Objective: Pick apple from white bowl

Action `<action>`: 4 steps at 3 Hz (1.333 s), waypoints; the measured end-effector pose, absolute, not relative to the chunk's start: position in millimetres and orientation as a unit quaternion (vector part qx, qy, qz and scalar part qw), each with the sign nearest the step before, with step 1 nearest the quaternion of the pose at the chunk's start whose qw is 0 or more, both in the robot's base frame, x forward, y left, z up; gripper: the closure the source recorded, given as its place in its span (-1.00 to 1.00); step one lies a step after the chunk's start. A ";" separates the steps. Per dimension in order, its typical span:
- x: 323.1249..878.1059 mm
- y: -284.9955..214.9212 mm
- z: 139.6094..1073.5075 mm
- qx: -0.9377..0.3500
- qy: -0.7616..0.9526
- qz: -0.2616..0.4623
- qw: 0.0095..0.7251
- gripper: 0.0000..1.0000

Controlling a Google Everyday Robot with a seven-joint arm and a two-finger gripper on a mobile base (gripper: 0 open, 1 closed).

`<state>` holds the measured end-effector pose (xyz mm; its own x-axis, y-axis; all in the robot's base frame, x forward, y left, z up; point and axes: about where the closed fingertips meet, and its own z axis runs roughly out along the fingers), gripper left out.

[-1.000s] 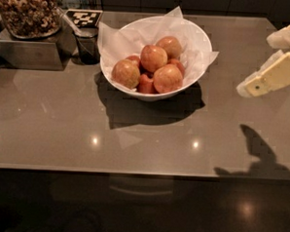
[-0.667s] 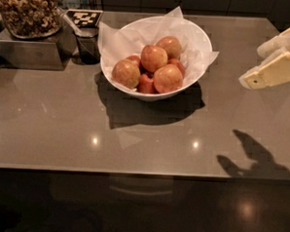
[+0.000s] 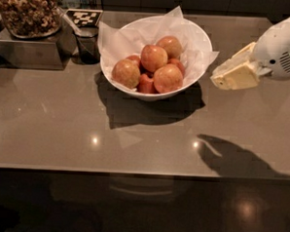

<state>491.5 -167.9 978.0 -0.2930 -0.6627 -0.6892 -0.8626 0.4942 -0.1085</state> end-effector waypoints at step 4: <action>537.0 -97.2 1000.3 -0.524 0.753 0.164 0.363 -0.14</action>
Offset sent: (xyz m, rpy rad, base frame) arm 0.0259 0.0940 0.0133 0.0312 -0.0268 0.1878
